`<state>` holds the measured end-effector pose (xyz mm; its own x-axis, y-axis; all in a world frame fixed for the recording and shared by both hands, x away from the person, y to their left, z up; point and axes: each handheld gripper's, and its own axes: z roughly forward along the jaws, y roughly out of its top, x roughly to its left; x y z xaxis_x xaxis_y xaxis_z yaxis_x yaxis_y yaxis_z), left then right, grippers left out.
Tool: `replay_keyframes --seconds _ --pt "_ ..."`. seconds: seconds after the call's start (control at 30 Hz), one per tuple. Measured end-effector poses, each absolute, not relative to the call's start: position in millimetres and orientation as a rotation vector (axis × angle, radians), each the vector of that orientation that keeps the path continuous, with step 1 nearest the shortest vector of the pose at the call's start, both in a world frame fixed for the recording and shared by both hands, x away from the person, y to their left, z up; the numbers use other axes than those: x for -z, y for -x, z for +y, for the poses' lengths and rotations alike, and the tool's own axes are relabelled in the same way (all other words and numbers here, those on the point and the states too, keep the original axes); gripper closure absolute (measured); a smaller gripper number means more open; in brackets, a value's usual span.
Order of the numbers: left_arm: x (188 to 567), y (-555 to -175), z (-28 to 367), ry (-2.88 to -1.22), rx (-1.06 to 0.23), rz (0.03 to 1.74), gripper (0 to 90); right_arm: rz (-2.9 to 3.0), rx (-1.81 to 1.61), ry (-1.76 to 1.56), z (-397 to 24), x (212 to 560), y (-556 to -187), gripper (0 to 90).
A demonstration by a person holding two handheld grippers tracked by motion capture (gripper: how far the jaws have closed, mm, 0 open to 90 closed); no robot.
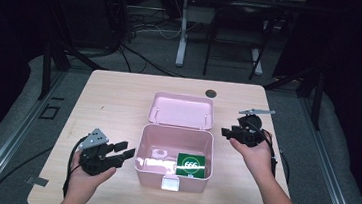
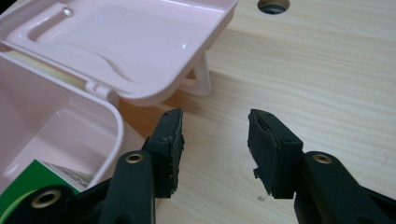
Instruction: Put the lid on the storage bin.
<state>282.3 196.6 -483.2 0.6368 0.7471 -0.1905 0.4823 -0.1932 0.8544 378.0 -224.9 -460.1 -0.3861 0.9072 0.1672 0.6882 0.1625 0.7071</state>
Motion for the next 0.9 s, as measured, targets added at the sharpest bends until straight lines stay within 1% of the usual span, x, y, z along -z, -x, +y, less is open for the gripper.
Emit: replay_keyframes --seconds 0.1,0.3,0.5,0.9 --pt "483 -283 193 -1.851 -0.308 0.973 62.0 2.169 -1.030 -1.540 -222 454 -382 55.7" --pt "484 -284 186 -1.875 -0.282 0.954 63.7 2.170 -1.024 -1.551 -217 448 -391 56.6" --pt "488 -285 180 -1.912 -0.277 0.932 68.7 2.149 -1.059 -1.593 -213 446 -406 58.2" --pt "488 -280 179 -1.915 -0.291 0.932 70.5 2.147 -1.029 -1.666 -195 446 -435 60.2"
